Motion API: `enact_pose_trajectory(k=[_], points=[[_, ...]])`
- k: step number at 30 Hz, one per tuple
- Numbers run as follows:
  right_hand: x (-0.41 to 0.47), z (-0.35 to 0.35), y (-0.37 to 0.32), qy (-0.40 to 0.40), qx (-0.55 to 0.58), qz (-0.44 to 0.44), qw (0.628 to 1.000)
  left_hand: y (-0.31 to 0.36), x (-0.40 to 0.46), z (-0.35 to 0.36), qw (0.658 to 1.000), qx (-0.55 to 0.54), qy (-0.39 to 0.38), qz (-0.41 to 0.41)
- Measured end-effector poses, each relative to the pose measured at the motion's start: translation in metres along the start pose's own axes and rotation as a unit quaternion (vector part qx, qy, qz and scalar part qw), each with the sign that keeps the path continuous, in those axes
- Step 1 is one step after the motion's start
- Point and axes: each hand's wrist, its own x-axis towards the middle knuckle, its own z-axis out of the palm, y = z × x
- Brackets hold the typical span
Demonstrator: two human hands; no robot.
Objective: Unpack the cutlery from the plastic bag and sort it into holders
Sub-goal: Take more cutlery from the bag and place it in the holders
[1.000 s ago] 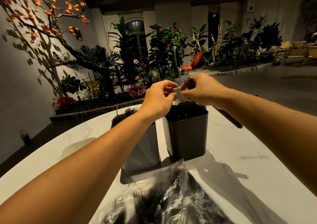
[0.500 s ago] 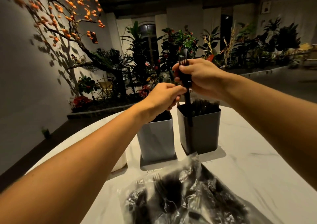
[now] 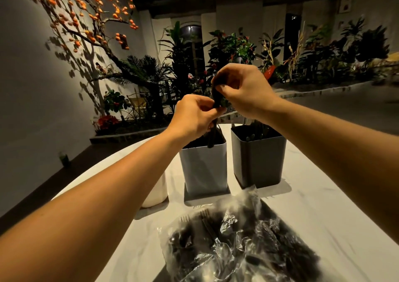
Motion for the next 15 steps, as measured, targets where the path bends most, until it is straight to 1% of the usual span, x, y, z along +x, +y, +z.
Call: enact_pose_trajectory(k=[3,6,9,12,14,15], points=[[0.006,-0.004,-0.005,0.012,0.019,-0.018,1.000,0.005,0.009,-0.001,0.999,-0.010,0.030,0.017],[0.012,-0.002,-0.006,-0.006,0.011,-0.014,1.000,0.003,0.016,-0.003,0.999,0.013,0.027,0.027],[0.011,0.007,0.004,-0.033,-0.015,0.000,0.999,-0.012,0.017,-0.001,0.999,0.042,0.000,0.001],[0.005,0.020,0.024,-0.052,-0.065,0.011,0.996,-0.032,0.016,0.000,0.991,0.106,-0.067,-0.052],[0.003,0.029,0.039,-0.058,-0.096,0.026,0.993,-0.043,0.017,-0.003,0.987,0.127,-0.084,-0.050],[0.001,0.032,0.046,-0.070,-0.107,0.034,0.991,-0.044,0.018,-0.005,0.987,0.139,-0.072,-0.039]])
